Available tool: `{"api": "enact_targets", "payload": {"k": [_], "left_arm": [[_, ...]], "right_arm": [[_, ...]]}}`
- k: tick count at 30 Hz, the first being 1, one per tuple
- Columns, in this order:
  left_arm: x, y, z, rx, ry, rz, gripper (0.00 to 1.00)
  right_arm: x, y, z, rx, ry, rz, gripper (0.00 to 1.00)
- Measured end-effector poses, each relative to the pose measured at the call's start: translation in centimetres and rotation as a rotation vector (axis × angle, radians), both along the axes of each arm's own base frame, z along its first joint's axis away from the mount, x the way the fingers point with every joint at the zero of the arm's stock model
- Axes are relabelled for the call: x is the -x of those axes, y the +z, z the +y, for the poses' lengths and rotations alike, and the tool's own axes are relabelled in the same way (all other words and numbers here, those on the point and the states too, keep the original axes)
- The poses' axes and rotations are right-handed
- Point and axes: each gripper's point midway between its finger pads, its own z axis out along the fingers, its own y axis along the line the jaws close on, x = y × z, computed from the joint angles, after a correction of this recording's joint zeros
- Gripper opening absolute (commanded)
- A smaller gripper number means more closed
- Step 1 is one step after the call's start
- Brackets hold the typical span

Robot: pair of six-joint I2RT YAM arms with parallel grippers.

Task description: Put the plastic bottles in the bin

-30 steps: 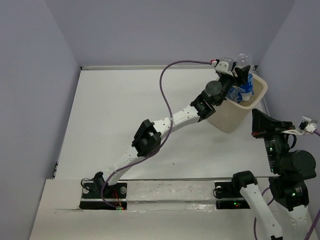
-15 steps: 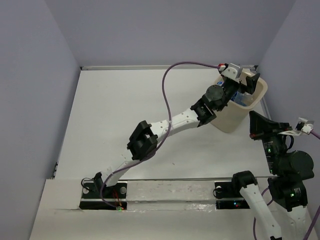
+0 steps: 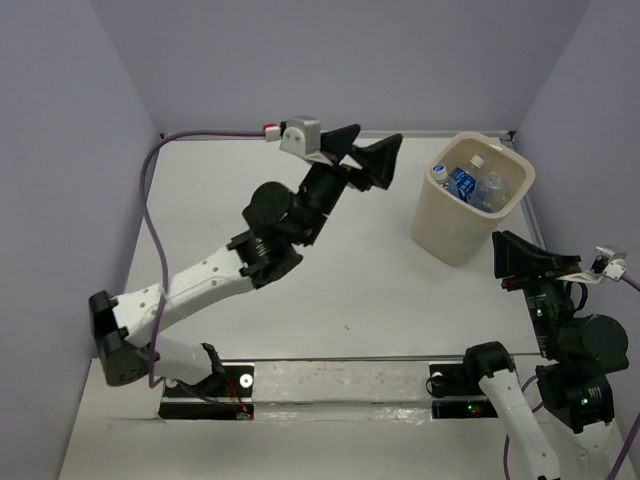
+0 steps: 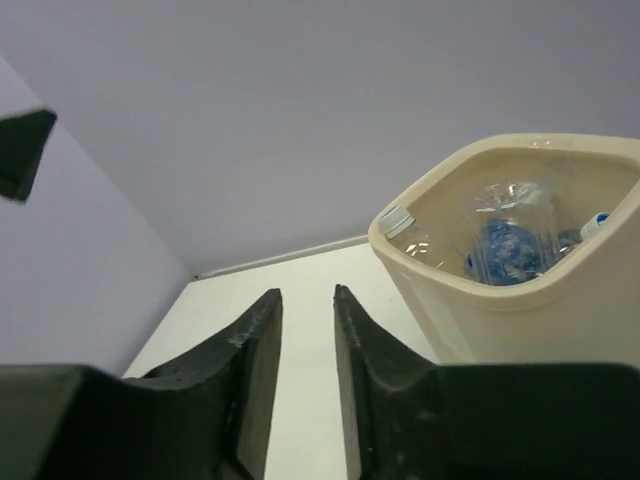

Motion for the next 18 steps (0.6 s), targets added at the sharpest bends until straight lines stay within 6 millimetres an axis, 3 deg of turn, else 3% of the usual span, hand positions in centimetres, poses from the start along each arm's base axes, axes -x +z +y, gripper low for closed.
{"api": "enact_targets", "payload": {"k": [3, 5, 6, 8, 9, 10, 13, 18], "left_arm": [[1.6, -5.0, 4.7, -0.029, 0.021, 0.106, 0.99], [2.5, -9.1, 6.8, -0.057, 0.027, 0.183, 0.99], [2.8, -11.3, 7.6, -0.080, 0.029, 0.228, 0.99], [3.7, -15.8, 9.5, -0.131, 0.038, 0.315, 0.99], [4.2, -18.0, 10.7, -0.161, 0.048, 0.361, 0.99], [4.8, -19.9, 11.8, -0.189, 0.059, 0.405, 0.99], [6.3, -21.5, 15.1, -0.184, 0.074, 0.456, 0.99], [8.8, -19.4, 20.0, -0.054, 0.061, 0.421, 0.99]], "right_arm": [[0.2, -0.1, 0.8, 0.009, 0.047, 0.001, 0.61], [0.4, -0.2, 1.6, 0.021, 0.089, 0.002, 0.71], [0.6, -0.2, 1.9, 0.029, 0.110, 0.002, 0.81], [0.8, -0.5, 2.6, 0.046, 0.151, 0.006, 0.90], [0.9, -0.7, 2.9, 0.059, 0.165, 0.009, 0.99], [1.1, -1.1, 3.2, 0.067, 0.181, 0.015, 1.00], [1.5, -2.9, 3.5, 0.084, 0.208, 0.044, 1.00], [1.5, -6.2, 3.6, 0.086, 0.216, 0.123, 1.00]]}}
